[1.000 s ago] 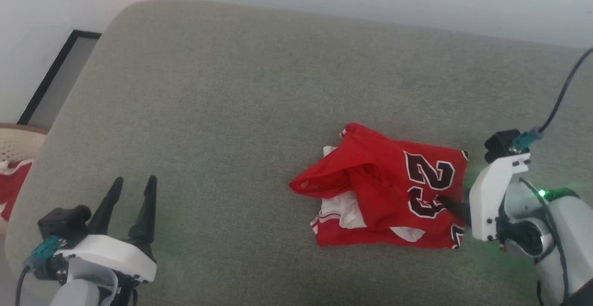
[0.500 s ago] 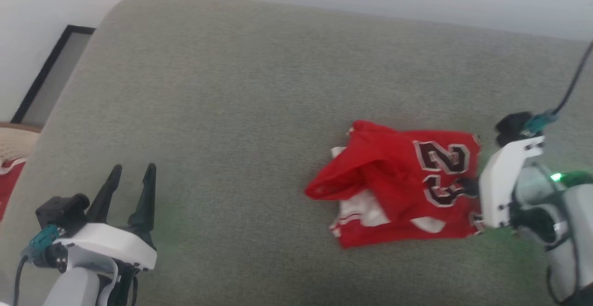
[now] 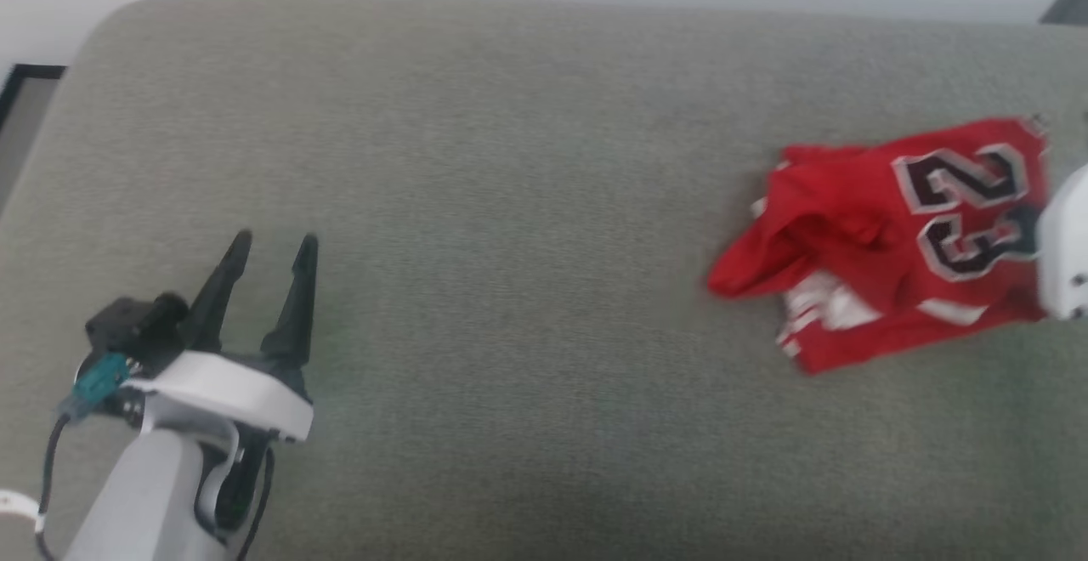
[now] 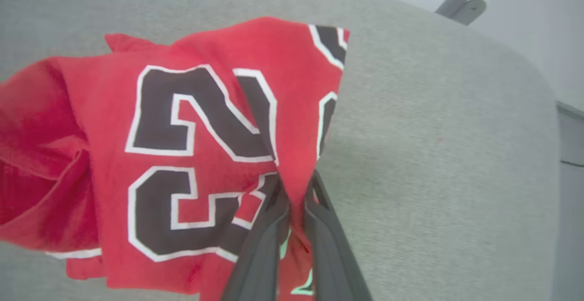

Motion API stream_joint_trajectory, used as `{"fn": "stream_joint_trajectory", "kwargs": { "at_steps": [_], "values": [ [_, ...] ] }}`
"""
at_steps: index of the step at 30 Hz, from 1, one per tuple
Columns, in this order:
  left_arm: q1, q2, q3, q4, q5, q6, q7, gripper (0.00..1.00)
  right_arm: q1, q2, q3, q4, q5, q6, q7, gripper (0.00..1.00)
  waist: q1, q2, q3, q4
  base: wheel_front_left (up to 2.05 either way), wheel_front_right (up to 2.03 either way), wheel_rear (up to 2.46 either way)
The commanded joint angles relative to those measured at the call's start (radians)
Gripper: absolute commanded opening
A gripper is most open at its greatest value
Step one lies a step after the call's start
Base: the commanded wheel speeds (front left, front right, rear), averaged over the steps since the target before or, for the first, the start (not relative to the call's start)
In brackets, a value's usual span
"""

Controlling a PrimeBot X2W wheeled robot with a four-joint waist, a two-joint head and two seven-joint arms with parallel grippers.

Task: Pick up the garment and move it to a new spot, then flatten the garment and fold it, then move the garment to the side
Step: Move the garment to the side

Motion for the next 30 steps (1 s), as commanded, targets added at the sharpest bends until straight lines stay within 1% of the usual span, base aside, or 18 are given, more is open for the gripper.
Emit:
{"fn": "stream_joint_trajectory", "kwargs": {
  "at_steps": [1, 6, 10, 11, 15, 26, 30],
  "values": [
    [-0.027, 0.002, -0.011, -0.008, 0.013, -0.002, -0.004, 1.0, -0.029, -0.028, -0.004, 0.004, -0.012, 0.0, -0.015, 0.0, 0.0, 0.0, 0.02, -0.027, 0.0, 0.0, 0.0],
    [-0.079, 0.012, -0.044, -0.02, 0.013, -0.002, -0.004, 1.0, -0.088, -0.083, -0.012, 0.037, -0.028, 0.0, -0.047, 0.0, 0.0, 0.0, 0.053, -0.07, 0.0, 0.0, 0.0],
    [-0.121, 0.022, -0.074, -0.025, 0.012, -0.002, -0.004, 1.0, -0.136, -0.125, 0.002, 0.073, -0.042, 0.0, -0.097, 0.0, 0.0, 0.0, 0.086, -0.104, 0.0, 0.0, 0.0],
    [-0.121, 0.022, -0.074, -0.025, 0.012, -0.002, -0.004, 1.0, -0.136, -0.125, 0.002, 0.073, -0.042, 0.0, -0.097, 0.0, 0.0, 0.0, 0.086, -0.104, 0.0, 0.0, 0.0],
    [-0.17, 0.034, -0.107, -0.03, 0.007, -0.002, -0.004, 1.0, -0.187, -0.157, 0.01, 0.116, -0.055, 0.0, -0.156, 0.0, 0.0, 0.0, 0.123, -0.136, 0.0, 0.0, 0.0],
    [-0.285, 0.062, -0.186, -0.049, 0.007, -0.002, -0.004, 1.0, -0.292, -0.228, -0.01, 0.235, -0.156, 0.0, -0.306, 0.0, 0.0, 0.0, 0.228, -0.205, 0.0, 0.0, 0.0],
    [-0.318, 0.071, -0.211, -0.052, 0.008, -0.002, -0.004, 1.0, -0.313, -0.245, -0.036, 0.281, -0.225, 0.0, -0.361, 0.0, 0.0, 0.0, 0.262, -0.217, 0.0, 0.0, 0.0]
  ]
}}
